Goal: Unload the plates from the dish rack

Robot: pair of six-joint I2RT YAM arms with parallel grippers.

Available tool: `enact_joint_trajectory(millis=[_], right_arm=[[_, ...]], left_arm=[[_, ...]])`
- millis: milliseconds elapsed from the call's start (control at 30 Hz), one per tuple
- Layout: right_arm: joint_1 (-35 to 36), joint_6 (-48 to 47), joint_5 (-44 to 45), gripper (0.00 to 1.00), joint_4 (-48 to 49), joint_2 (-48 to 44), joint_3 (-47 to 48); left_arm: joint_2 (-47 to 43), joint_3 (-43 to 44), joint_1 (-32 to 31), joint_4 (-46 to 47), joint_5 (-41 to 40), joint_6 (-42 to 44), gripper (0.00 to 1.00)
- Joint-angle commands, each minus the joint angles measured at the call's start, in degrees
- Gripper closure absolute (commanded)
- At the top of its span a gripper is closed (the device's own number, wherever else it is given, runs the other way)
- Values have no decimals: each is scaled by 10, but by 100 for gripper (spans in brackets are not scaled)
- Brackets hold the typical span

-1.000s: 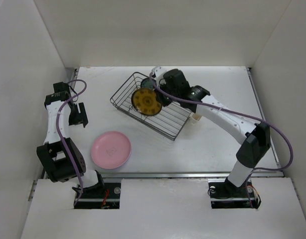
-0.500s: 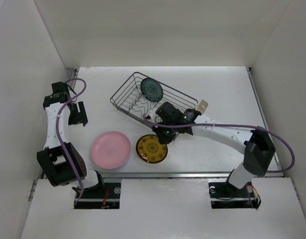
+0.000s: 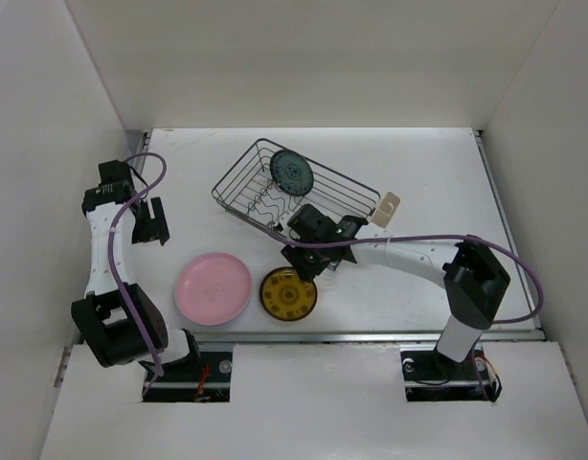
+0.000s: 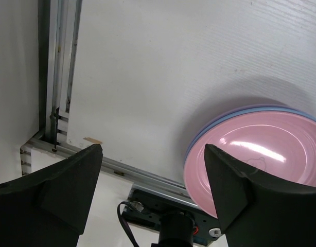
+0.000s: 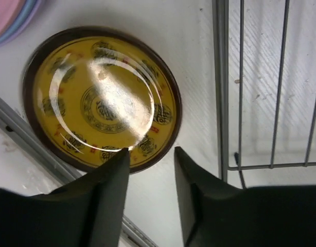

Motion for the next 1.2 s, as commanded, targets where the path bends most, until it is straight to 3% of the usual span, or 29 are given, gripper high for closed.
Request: enact_joint_trajectory(millis=[0,300,500,667,800,967,1067,1167], right_arm=[[1,7,34,51,24,-4,8],[7,7,47,45,17,-86,72],[-36,2,166,35,83,-85,157],[-106,2,276,32,78,50,318],[-145,-6,257,30,48,161,435],[-172,-12,179,30,95,226,460],[-189,-12,159,35,102,274,491],[-194,-12,154,46,94,324,546]], left_arm=[[-22,0,-3,-13,5,6,22],[-17,5,-3,-13,0,11,22],[-4,18,-3,-13,0,11,22],[7,24,-3,-18,-5,11,22],[12,37,-3,-18,-17,11,22],[29,49,-3,-18,-29,11,22],[42,49,-3,-18,-36,11,22],[55,54,-3,-18,-42,11,22]])
